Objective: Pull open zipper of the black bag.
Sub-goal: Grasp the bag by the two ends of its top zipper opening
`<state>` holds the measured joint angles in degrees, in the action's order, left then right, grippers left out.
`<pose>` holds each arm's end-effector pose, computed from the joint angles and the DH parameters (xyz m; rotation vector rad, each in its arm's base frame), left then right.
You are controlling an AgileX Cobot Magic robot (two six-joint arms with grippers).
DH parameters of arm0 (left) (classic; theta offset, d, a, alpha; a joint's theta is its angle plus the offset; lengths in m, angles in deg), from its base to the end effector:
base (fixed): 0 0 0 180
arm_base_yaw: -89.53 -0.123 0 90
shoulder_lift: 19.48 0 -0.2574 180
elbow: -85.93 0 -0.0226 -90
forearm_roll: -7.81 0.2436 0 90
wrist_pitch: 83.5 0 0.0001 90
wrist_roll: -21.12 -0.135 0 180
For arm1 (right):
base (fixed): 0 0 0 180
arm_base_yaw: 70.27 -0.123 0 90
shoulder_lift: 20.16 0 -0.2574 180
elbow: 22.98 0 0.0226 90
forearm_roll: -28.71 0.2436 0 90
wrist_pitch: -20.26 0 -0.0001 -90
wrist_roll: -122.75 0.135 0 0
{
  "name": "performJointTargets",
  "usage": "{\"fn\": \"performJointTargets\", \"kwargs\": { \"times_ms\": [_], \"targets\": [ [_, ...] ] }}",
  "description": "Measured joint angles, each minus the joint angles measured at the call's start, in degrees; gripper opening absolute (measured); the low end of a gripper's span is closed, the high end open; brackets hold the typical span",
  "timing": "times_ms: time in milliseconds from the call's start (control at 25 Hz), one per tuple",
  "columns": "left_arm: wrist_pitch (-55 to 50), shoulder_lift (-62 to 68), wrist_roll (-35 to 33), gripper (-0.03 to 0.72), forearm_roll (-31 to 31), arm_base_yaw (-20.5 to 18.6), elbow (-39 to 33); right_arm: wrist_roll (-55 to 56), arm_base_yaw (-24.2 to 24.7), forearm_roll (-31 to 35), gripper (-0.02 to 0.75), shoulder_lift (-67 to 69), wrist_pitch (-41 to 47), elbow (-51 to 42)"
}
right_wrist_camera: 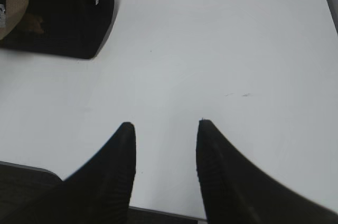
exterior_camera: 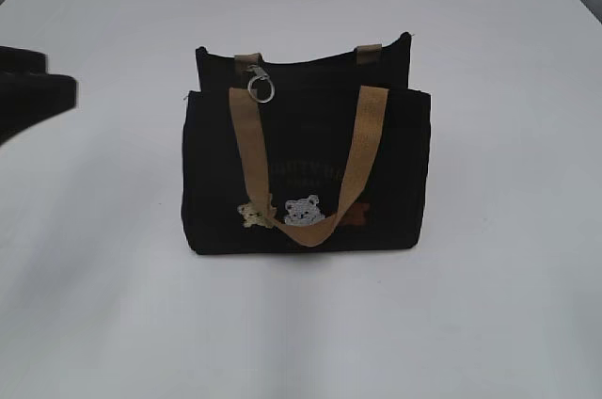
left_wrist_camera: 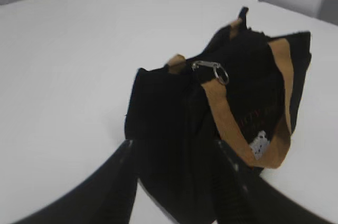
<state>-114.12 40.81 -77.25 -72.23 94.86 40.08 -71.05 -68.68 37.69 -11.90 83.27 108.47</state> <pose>0.2137 -0.0880 0.2568 0.7454 1.7642 -0.3415 0.0535 0.0173 0.2463 -0.2315 2.0679 0.0254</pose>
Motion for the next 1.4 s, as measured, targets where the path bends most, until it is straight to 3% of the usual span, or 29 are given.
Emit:
{"fn": "performJointTargets", "kwargs": {
  "times_ms": [120, 240, 400, 640, 720, 840, 880, 960, 1080, 1200, 1400],
  "targets": [
    [-7.2, 14.4, -29.4, 0.351, -14.3, 0.0, 0.4, 0.0, 0.0, 0.0, 0.308, 0.0, 0.0, 0.0],
    [-13.5, 26.6, -41.7, 0.396, -17.6, 0.1, 2.7, 0.0, 0.0, 0.0, 0.308, 0.0, 0.0, 0.0],
    [-18.7, 37.5, -44.8, 0.472, -18.7, 0.1, 6.3, 0.0, 0.0, 0.7, 0.308, 0.0, 0.0, 0.0],
    [-18.5, 46.3, -44.6, 0.477, -19.1, 3.6, 13.5, -5.9, 0.0, 6.5, 0.308, 1.5, 0.0, 0.2],
    [-17.5, 47.8, -44.4, 0.388, -19.3, 6.0, 15.5, -13.6, 0.0, 13.3, 0.308, 6.5, -1.8, 0.7],
    [-12.8, 48.1, -44.3, 0.106, -19.6, 9.0, 17.0, -30.6, 0.0, 33.0, 0.308, 17.2, -9.7, 0.9],
    [-11.8, 48.1, -44.3, 0.063, -19.9, 9.4, 17.0, -37.8, 0.0, 39.5, 0.308, 22.0, -12.6, 0.9],
    [-10.9, 48.1, -44.2, 0.063, -20.2, 9.6, 17.0, -52.3, -0.1, 54.8, 0.308, 31.9, -16.9, 1.5],
    [-10.6, 48.1, -44.2, 0.063, -20.3, 9.7, 17.2, -71.0, -2.9, 70.4, 0.308, 50.9, -20.3, 5.7],
    [-10.5, 48.1, -44.2, 0.063, -20.3, 9.7, 17.2, -77.5, -9.3, 75.9, 0.308, 66.7, -25.5, 13.2],
    [-10.5, 48.1, -44.1, 0.061, -20.3, 9.7, 17.2, -70.8, -17.7, 77.3, 0.308, 86.8, -31.1, 26.1]
  ]
}}
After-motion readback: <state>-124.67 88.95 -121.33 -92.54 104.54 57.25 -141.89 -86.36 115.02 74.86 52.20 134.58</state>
